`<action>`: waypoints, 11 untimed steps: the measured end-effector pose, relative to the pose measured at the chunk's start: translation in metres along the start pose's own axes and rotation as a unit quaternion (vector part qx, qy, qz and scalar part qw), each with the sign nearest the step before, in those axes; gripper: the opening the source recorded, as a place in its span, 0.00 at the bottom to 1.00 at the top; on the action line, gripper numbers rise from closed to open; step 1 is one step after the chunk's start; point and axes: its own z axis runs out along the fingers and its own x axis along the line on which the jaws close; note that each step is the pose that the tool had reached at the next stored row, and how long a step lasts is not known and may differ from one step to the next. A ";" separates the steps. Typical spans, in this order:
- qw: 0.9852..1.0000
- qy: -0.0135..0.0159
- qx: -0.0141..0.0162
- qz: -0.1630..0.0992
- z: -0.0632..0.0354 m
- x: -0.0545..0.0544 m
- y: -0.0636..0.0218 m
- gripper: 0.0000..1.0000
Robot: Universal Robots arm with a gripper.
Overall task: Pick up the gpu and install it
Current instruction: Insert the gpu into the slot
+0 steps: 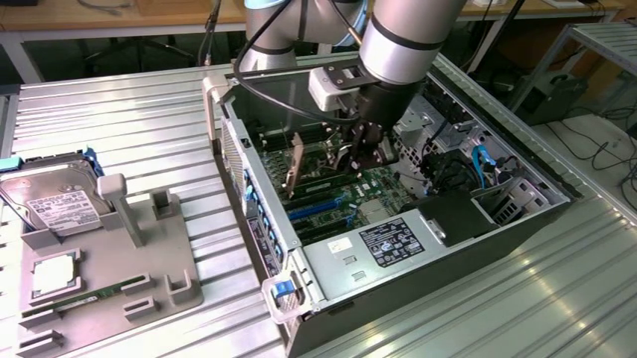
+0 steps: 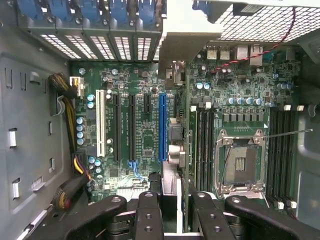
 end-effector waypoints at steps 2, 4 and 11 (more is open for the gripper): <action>1.000 0.000 0.000 0.000 0.0014 -0.001 0.0001 0.28; 1.000 0.000 0.000 0.000 0.0026 -0.002 0.0003 0.28; 1.000 0.000 0.000 0.000 0.0076 -0.002 0.0023 0.28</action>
